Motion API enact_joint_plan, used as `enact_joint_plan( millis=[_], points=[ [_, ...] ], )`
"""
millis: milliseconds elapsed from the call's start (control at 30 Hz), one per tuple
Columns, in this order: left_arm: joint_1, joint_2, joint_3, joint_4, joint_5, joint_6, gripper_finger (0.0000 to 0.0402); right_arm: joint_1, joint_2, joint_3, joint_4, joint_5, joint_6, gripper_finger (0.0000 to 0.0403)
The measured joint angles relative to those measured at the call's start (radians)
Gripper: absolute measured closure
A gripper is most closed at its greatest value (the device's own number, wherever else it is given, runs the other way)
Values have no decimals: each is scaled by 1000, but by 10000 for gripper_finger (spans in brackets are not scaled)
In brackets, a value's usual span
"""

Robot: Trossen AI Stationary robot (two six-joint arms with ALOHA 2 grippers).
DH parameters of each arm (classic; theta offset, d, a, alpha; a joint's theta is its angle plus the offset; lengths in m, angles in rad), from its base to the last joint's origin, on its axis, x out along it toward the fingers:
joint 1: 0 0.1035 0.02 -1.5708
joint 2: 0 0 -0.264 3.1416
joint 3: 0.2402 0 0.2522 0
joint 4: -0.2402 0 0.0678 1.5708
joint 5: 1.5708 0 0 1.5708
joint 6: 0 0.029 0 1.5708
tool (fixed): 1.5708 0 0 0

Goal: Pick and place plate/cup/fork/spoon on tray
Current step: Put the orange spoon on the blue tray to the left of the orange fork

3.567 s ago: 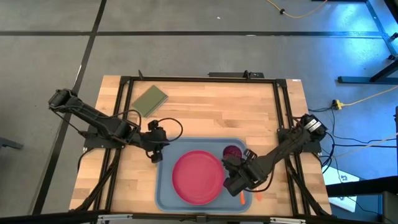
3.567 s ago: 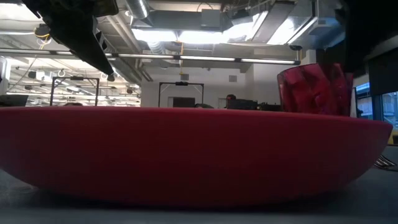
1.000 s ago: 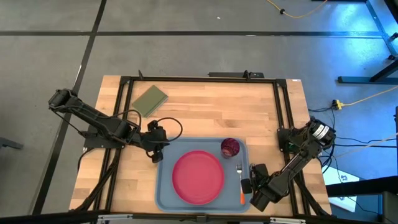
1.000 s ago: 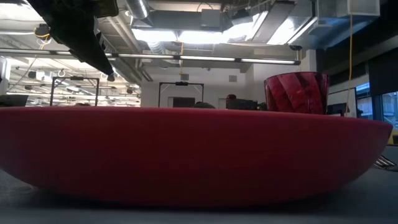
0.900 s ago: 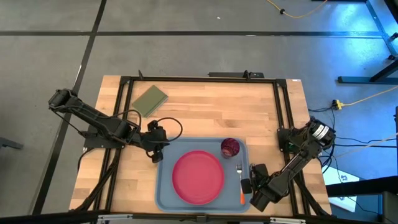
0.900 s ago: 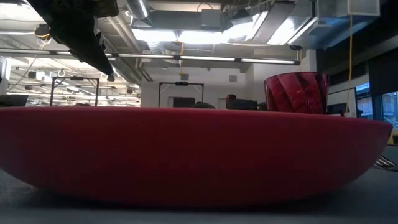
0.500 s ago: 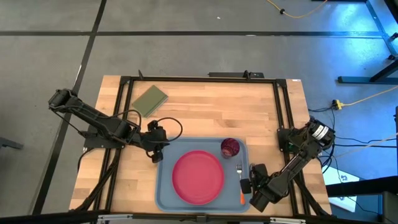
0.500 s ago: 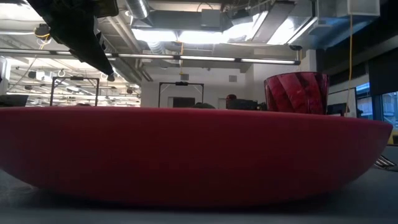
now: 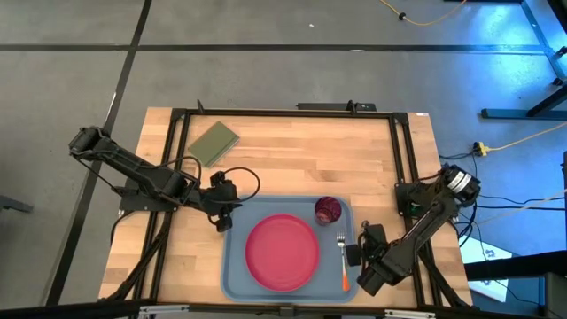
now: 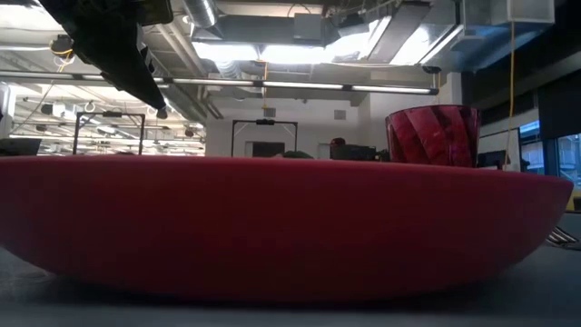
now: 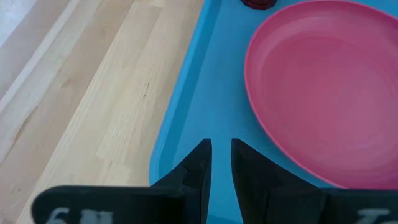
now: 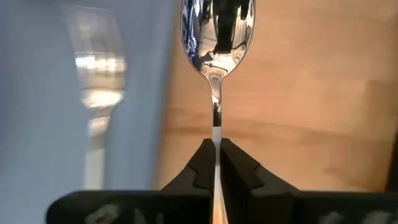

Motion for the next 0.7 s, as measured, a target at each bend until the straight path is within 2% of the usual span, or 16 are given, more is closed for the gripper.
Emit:
enact_joint_plan(
  millis=[100, 267, 367, 700],
  points=[
    [0, 0, 0, 0, 0, 0, 347, -2, -4, 74, -11, 51, 0, 390],
    [-4, 6, 0, 0, 0, -6, 347, -23, 18, 120, 156, 129, -28, 390],
    [-5, 6, 0, 2, 0, -6, 347, -44, 56, 119, 252, 134, -59, 390],
    [-5, 6, 0, 3, 0, -6, 347, -116, 154, 119, 370, 104, -147, 390]
  ],
)
